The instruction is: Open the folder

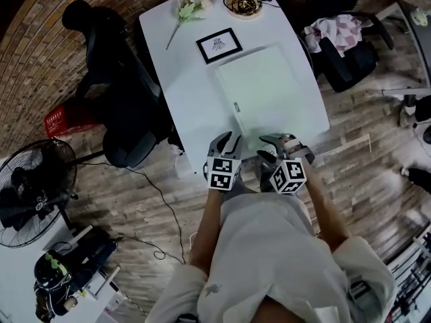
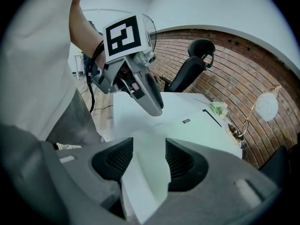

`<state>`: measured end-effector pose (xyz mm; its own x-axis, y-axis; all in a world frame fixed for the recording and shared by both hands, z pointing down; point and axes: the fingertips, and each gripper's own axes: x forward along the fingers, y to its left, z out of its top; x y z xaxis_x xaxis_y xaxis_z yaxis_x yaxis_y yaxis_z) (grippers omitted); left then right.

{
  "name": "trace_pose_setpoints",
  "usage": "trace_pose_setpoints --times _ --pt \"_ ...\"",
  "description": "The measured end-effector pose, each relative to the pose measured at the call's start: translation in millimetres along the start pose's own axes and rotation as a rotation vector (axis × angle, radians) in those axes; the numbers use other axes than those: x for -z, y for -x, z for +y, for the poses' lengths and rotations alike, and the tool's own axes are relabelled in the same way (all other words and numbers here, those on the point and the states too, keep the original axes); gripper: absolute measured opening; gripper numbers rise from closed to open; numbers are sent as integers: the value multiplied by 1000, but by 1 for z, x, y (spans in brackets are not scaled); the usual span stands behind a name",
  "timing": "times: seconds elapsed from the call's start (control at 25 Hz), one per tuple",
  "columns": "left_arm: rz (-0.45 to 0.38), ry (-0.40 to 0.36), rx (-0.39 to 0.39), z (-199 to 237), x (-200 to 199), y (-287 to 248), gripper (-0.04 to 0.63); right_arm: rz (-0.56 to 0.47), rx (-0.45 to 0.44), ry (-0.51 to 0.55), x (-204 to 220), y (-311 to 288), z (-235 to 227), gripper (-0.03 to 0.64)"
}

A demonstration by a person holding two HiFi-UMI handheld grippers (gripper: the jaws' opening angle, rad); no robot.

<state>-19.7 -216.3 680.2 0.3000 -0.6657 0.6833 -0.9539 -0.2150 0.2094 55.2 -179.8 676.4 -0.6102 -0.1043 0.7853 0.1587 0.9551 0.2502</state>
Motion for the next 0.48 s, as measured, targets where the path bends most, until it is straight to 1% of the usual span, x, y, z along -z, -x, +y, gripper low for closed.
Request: trace_pose_setpoints --times 0.2,0.48 --pt "-7 25 -17 -2 7 1 121 16 -22 70 5 -7 8 204" --pt "-1 42 -20 -8 15 3 121 39 -14 155 8 -18 15 204"
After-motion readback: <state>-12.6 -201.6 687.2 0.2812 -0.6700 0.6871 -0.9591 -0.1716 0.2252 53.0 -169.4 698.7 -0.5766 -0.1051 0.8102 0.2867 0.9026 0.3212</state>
